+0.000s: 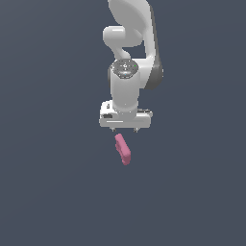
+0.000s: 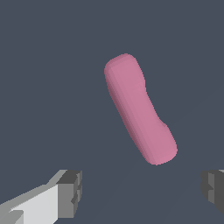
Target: Pick up the object and move it to a goal position.
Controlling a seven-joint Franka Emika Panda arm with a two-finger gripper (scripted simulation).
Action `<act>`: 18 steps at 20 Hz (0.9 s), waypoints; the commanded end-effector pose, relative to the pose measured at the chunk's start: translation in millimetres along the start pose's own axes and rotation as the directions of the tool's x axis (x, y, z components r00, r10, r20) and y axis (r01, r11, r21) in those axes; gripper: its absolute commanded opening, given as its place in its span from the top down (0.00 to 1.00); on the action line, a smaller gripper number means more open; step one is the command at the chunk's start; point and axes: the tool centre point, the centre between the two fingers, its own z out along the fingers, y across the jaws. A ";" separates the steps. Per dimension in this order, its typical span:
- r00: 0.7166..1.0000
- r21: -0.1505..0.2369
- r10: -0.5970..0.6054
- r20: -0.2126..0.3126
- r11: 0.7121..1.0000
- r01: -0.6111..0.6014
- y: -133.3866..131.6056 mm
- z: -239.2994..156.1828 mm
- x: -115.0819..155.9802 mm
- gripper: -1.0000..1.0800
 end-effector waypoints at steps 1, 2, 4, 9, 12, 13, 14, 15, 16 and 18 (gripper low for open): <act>1.000 0.000 0.000 0.000 1.000 0.000 0.0 0.0 0.0 0.04; 1.000 0.000 0.000 0.000 1.000 0.000 0.0 -0.2 0.1 0.04; 1.000 0.000 0.002 0.000 1.000 -0.002 1.3 -1.7 1.0 0.04; 1.000 0.002 0.021 0.002 1.000 -0.021 5.9 -8.4 3.6 0.04; 1.000 0.002 0.027 0.002 1.000 -0.027 6.0 -9.0 3.2 0.04; 1.000 0.002 0.026 0.002 1.000 -0.026 6.1 -8.8 3.3 0.04; 1.000 0.002 0.023 0.002 1.000 -0.023 6.0 -8.6 3.5 0.04; 1.000 0.002 0.018 0.002 1.000 -0.018 6.0 -8.3 3.8 0.04; 1.000 0.001 0.013 0.001 1.000 -0.013 6.0 -8.1 4.3 0.04; 1.000 0.001 -0.002 0.001 1.000 0.002 6.0 -7.5 5.8 0.04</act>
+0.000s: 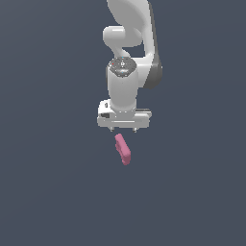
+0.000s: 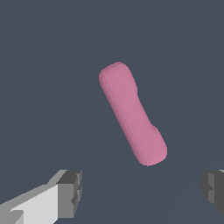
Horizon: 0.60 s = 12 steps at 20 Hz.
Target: Pick up the object and move it to a goal position.
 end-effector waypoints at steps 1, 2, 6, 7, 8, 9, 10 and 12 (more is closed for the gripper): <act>1.000 -0.001 -0.019 -0.001 1.000 0.019 0.1 0.8 1.9 0.04; 1.000 -0.001 -0.030 -0.001 1.000 0.030 0.2 1.2 3.0 0.04; 0.996 -0.004 -0.089 -0.003 0.996 0.089 0.5 3.6 8.6 0.04; 0.994 -0.005 -0.107 -0.004 0.994 0.107 0.6 4.3 10.3 0.04; 0.992 -0.006 -0.126 -0.004 0.992 0.126 0.7 5.1 12.2 0.04; 0.989 -0.007 -0.147 -0.005 0.989 0.147 0.8 6.0 14.2 0.04; 0.986 -0.008 -0.169 -0.006 0.986 0.169 0.9 6.9 16.3 0.04; 0.976 -0.010 -0.217 -0.007 0.976 0.217 1.2 9.0 21.0 0.04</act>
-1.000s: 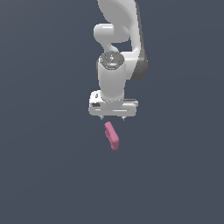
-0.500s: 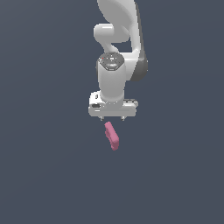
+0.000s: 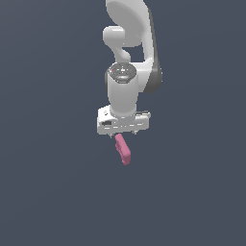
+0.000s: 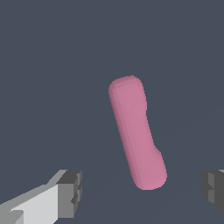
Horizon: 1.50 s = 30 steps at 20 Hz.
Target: Pick up the object and move it to a goal position.
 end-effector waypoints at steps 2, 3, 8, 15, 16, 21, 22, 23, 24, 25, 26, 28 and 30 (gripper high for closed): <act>0.996 -0.003 -0.086 -0.003 0.996 0.086 2.0 3.8 7.8 0.04; 0.994 -0.004 -0.108 -0.004 0.994 0.108 2.5 4.8 9.9 0.04; 0.980 -0.007 -0.199 -0.007 0.980 0.199 4.7 9.0 18.2 0.04; 0.965 -0.009 -0.263 -0.009 0.965 0.263 6.3 12.0 24.1 0.04; 0.964 -0.009 -0.267 -0.010 0.964 0.266 6.4 12.2 24.4 0.04; 0.964 -0.009 -0.265 -0.009 0.964 0.265 6.6 13.8 24.2 0.04; 0.964 -0.009 -0.265 -0.009 0.964 0.265 6.7 15.7 24.2 0.04; 0.964 -0.009 -0.265 -0.009 0.964 0.265 6.4 18.3 24.2 0.04; 0.964 -0.009 -0.265 -0.009 0.964 0.265 6.6 21.8 24.2 0.04; 0.964 -0.009 -0.266 -0.009 0.964 0.266 6.5 26.0 24.1 0.04; 0.964 -0.009 -0.267 -0.010 0.964 0.267 6.4 31.0 24.1 0.04; 0.963 -0.009 -0.268 -0.010 0.964 0.268 6.5 42.6 23.8 0.04; 0.963 -0.009 -0.268 -0.010 0.963 0.268 6.6 51.9 23.7 0.04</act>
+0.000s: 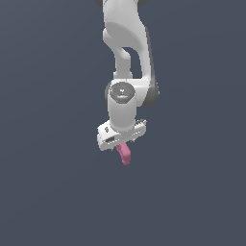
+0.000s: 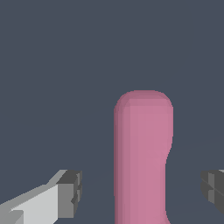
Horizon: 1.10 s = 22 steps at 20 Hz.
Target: Pick up the object and move it to a goal position.
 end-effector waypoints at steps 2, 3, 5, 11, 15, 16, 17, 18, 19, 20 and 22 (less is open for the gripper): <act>1.000 0.000 -0.001 0.000 1.000 0.001 0.0 13.9 -0.3 0.04; 1.000 0.000 -0.001 0.000 1.000 0.001 0.2 16.0 -0.2 0.04; 1.000 0.000 -0.002 0.000 1.000 0.002 0.1 18.0 0.5 0.04; 1.000 0.000 -0.002 0.000 1.000 0.002 0.4 17.9 1.1 1.00; 1.000 0.000 -0.002 0.000 1.000 0.002 0.4 17.9 1.1 1.00; 1.000 0.000 -0.002 0.000 1.000 0.002 0.4 17.9 1.1 1.00; 1.000 0.000 -0.002 0.000 1.000 0.002 0.4 17.9 1.1 1.00; 1.000 0.000 -0.002 0.000 1.000 0.002 0.3 17.8 1.0 1.00; 1.000 0.000 -0.002 0.000 1.000 0.002 0.2 17.6 1.3 1.00; 1.000 -0.001 -0.002 -0.001 1.000 0.002 -0.3 16.2 1.9 1.00; 1.000 -0.002 -0.002 -0.006 1.000 0.002 -2.5 11.1 4.4 1.00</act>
